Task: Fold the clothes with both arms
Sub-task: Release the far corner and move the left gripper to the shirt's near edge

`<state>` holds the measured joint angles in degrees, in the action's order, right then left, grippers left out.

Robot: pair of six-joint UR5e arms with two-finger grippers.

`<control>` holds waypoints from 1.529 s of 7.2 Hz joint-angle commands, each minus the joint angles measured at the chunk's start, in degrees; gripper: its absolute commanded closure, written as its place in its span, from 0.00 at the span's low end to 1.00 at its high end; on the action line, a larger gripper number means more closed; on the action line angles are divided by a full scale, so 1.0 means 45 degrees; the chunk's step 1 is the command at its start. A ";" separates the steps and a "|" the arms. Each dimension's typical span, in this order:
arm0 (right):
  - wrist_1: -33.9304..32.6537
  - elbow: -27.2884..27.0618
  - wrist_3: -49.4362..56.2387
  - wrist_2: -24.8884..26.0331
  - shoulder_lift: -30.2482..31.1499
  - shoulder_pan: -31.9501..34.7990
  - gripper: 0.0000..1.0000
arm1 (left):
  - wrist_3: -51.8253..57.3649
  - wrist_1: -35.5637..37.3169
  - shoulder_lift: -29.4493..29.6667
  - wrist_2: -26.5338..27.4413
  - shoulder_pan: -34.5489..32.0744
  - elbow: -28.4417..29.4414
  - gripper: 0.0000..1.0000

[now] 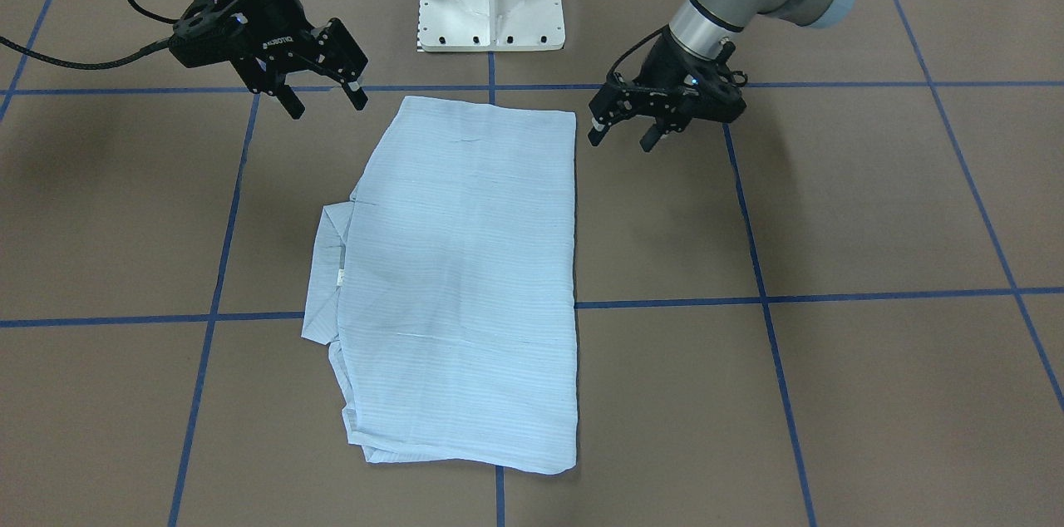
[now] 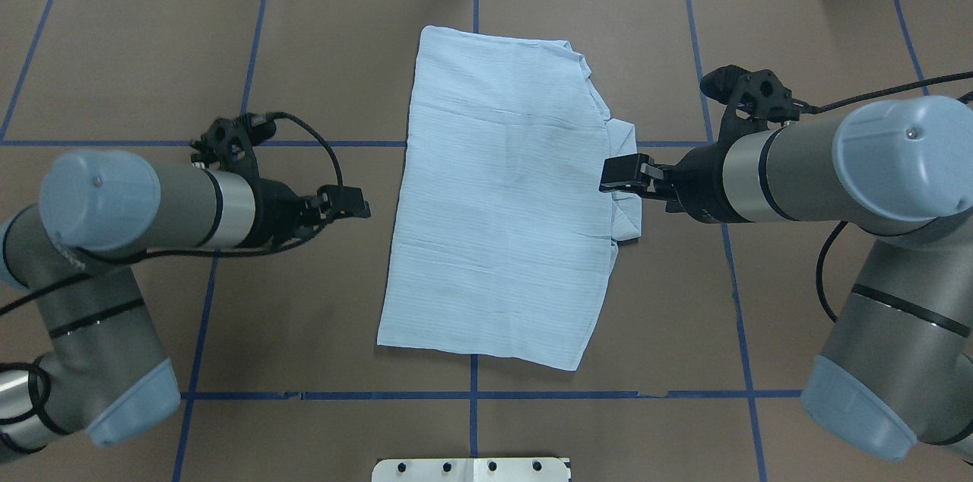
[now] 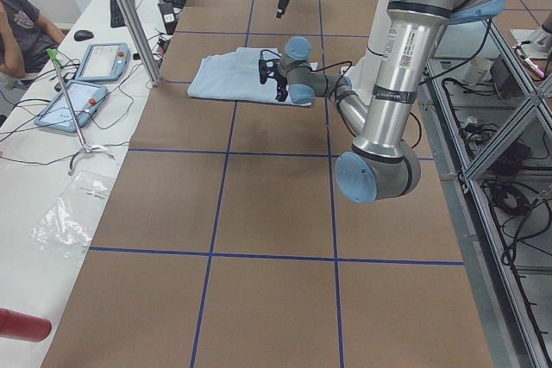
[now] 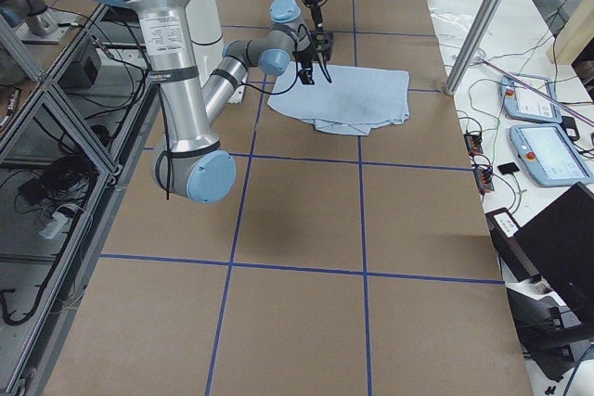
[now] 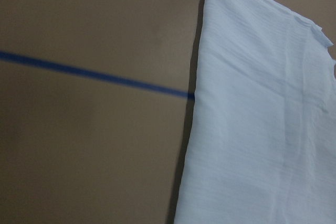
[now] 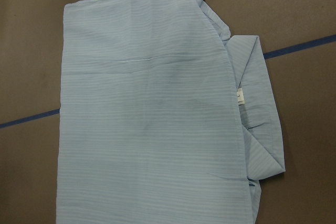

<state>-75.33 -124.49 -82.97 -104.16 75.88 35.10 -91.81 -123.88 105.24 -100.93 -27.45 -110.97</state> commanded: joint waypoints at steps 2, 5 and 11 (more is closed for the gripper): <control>0.0001 -0.0031 0.0000 -0.0057 0.0032 0.0012 0.00 | -0.2213 -0.0010 0.0457 0.1628 0.2970 0.0845 0.05; 0.0001 -0.0070 0.0000 -0.0192 0.0013 0.0032 0.00 | -0.2019 0.0009 0.1126 0.1570 0.2936 0.1772 0.14; -0.0019 -0.0168 0.0000 -0.0448 -0.0046 0.0032 0.00 | -0.1708 0.1252 0.1066 0.1511 0.2721 0.1458 0.16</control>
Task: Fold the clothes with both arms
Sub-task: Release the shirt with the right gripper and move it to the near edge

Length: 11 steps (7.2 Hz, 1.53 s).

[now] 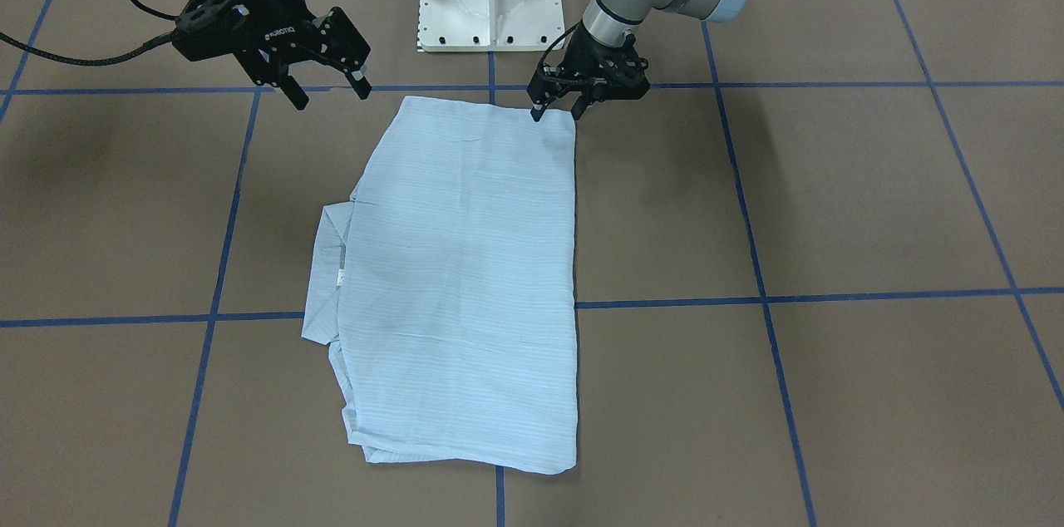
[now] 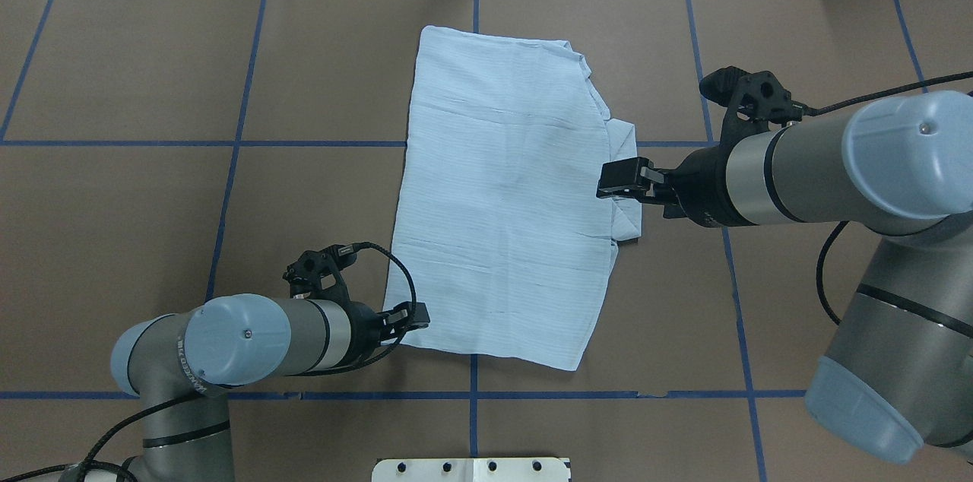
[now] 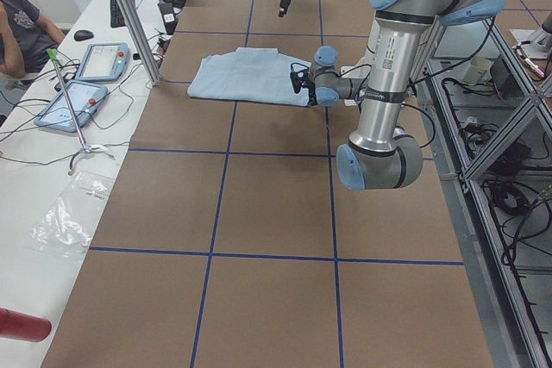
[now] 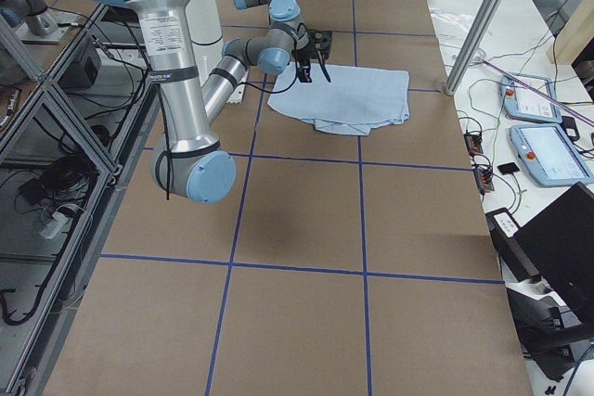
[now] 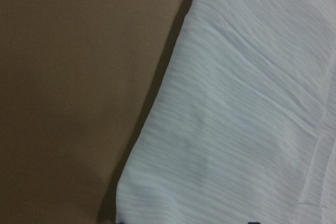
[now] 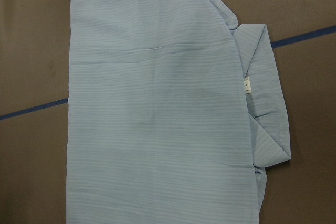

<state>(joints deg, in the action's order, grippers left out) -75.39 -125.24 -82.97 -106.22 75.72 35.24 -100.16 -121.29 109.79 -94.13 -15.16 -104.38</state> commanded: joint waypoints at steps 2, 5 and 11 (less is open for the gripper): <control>-0.0005 0.0018 0.0000 -0.0009 0.0029 0.0000 0.00 | 0.0149 0.0781 0.0074 -0.0001 0.0010 -0.0008 0.17; -0.0005 -0.0001 0.0000 -0.0086 0.0029 0.0058 0.00 | 0.0149 0.0937 0.0133 -0.0001 0.0069 -0.0008 0.28; -0.0005 0.0018 0.0000 -0.0107 0.0029 0.0156 0.00 | 0.0149 0.0957 0.0152 -0.0020 0.0128 -0.0027 0.52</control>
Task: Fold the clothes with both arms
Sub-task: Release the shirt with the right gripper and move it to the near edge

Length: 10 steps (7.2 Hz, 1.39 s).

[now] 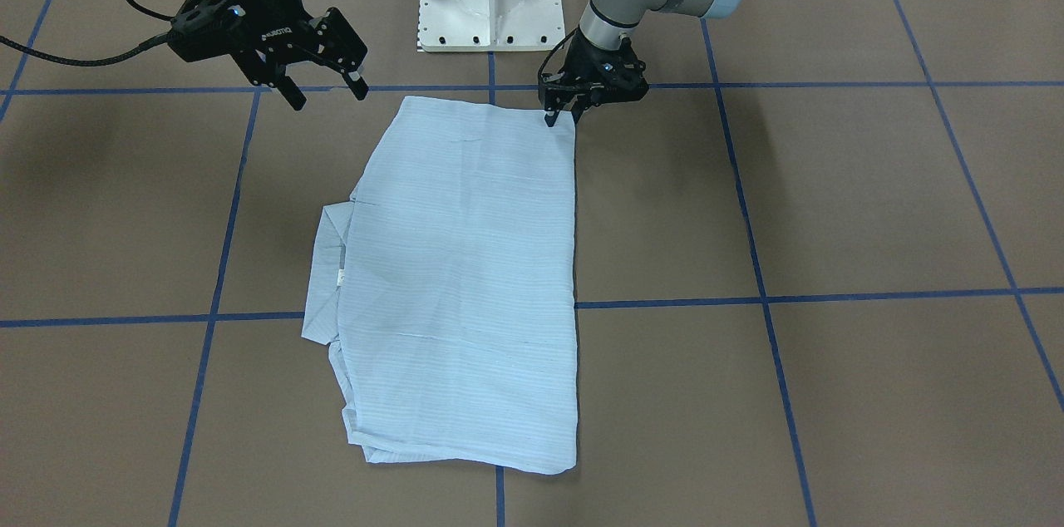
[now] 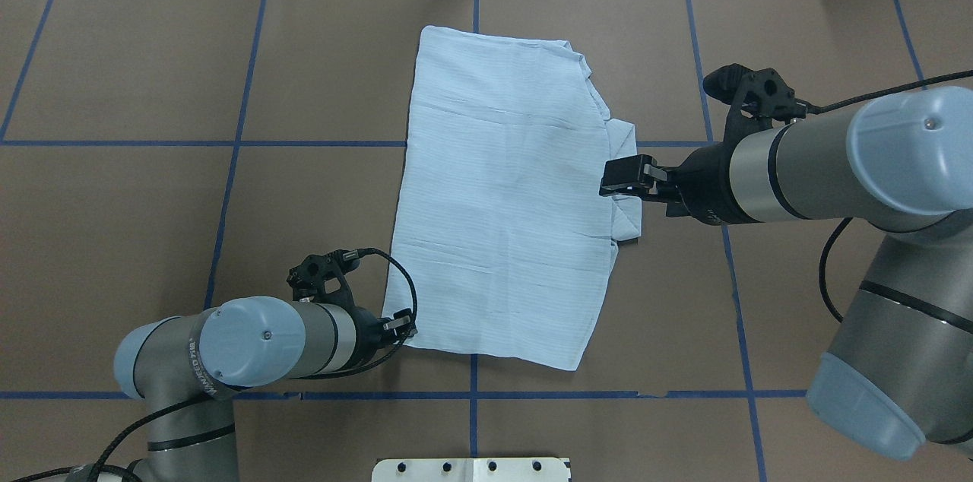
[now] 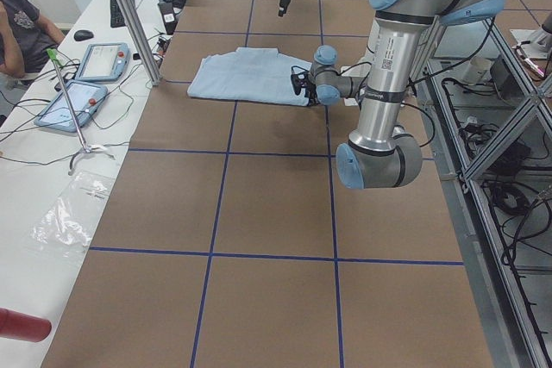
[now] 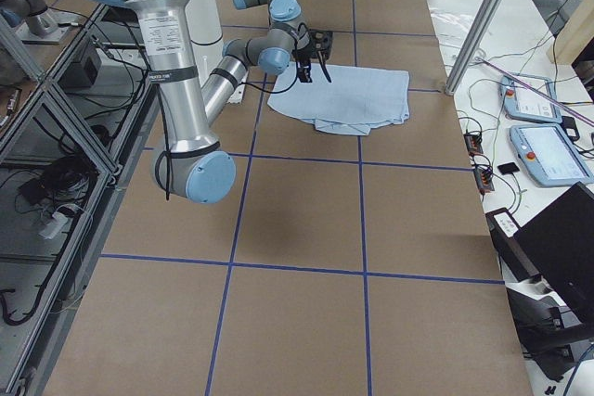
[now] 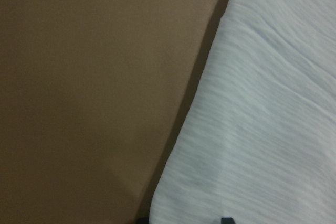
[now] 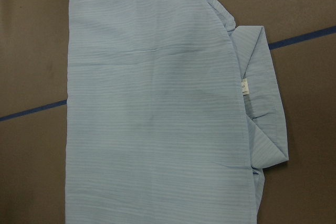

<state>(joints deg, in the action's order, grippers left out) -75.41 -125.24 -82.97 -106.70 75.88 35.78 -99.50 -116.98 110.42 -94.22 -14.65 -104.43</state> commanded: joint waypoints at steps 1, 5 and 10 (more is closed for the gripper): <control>0.0000 0.0018 0.0019 0.0000 0.0012 0.0038 0.00 | 0.0001 0.0019 0.0071 0.0000 -0.0005 -0.0015 0.59; 0.0000 0.0018 0.0019 -0.0019 0.0264 0.0038 0.00 | -0.0116 0.0176 0.0287 0.0000 -0.0103 -0.0112 1.00; -0.0215 0.0134 -0.3056 0.2334 0.1047 -0.3058 0.00 | -0.0058 0.0176 0.0268 0.0000 -0.0142 -0.0348 1.00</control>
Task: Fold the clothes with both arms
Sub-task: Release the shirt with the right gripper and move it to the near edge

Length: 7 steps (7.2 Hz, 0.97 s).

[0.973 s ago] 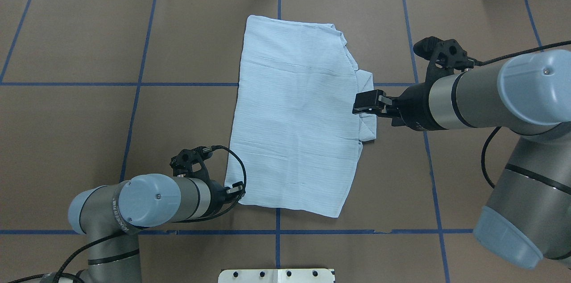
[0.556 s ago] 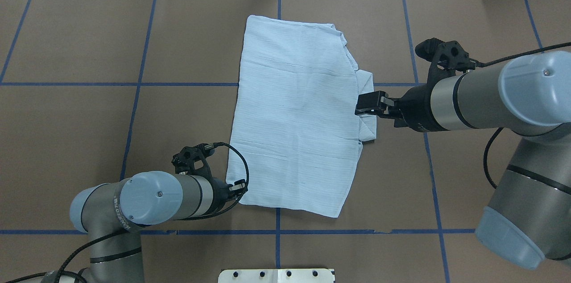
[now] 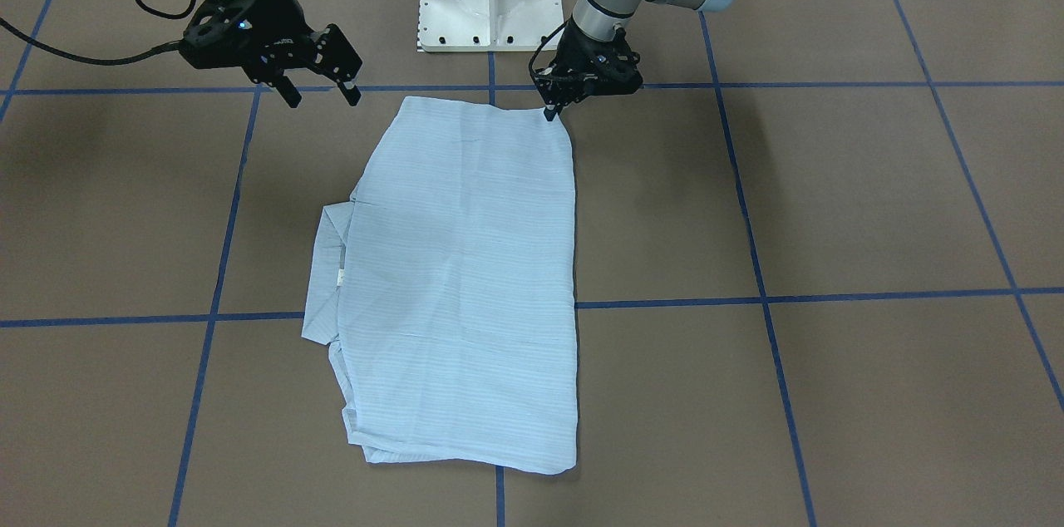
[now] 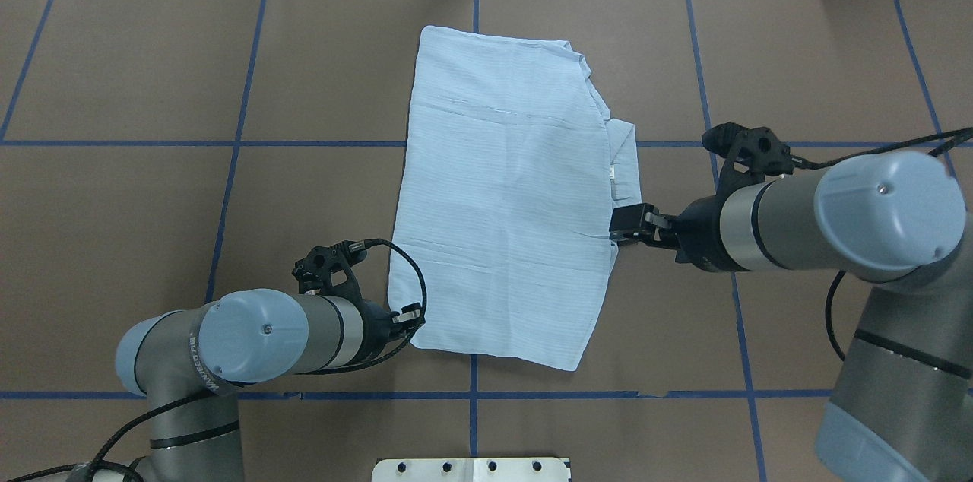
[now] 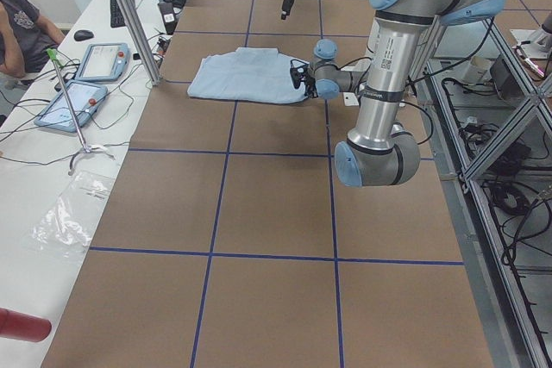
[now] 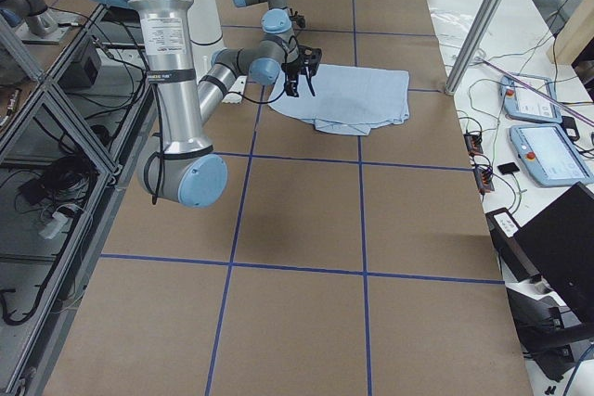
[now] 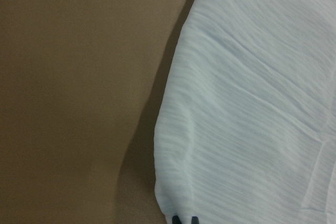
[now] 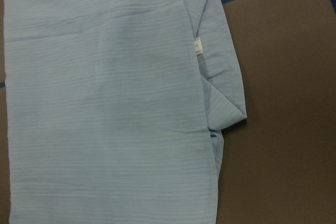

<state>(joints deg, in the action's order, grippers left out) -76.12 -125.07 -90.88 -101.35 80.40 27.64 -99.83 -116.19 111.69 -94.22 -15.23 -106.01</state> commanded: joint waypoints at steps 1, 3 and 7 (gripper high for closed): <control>-0.0888 0.0350 -0.2294 0.1233 -0.0150 -0.1820 0.00 | 0.0037 0.0000 0.0003 0.0000 -0.0034 0.0002 1.00; -0.2529 0.1186 -0.3918 0.1273 -0.1238 -0.2702 0.00 | 0.0018 0.0000 0.0004 0.0000 -0.0015 0.0002 1.00; -0.2948 0.3223 -0.5836 0.1566 -0.3238 -0.3133 0.00 | 0.0017 0.0000 -0.0016 0.0000 -0.0015 0.0041 1.00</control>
<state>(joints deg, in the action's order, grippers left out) -89.51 -111.46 -115.12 -94.39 66.55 14.13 -99.75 -116.19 111.66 -94.22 -15.29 -105.85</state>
